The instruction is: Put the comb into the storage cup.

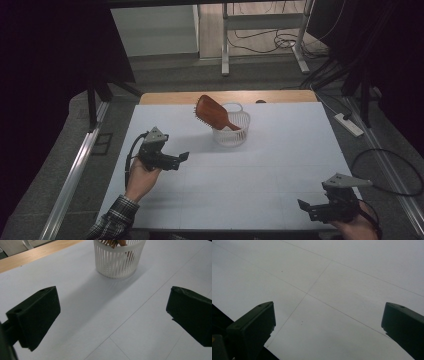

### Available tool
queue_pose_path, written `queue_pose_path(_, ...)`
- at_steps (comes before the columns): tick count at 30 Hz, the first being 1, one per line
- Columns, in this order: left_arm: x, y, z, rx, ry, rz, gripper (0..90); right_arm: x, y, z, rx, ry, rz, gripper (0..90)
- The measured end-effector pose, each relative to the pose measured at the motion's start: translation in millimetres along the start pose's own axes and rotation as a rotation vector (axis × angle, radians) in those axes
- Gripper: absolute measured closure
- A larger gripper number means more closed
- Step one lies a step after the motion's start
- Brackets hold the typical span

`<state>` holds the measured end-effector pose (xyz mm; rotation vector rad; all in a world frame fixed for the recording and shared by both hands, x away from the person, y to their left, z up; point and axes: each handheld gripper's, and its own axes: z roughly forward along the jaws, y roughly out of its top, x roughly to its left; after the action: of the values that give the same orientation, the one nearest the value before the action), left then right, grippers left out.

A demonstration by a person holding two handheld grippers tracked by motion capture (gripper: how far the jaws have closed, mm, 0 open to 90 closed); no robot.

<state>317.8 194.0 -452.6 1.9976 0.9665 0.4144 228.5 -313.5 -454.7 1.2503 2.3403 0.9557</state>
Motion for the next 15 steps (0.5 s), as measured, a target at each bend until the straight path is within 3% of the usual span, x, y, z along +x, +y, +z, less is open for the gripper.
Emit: queue_pose_path(15,-2.7,-11.5,-14.5,-0.014,-0.011,-0.025,0.0,0.5,0.4,0.6,0.004,-0.001,-0.007,0.0)
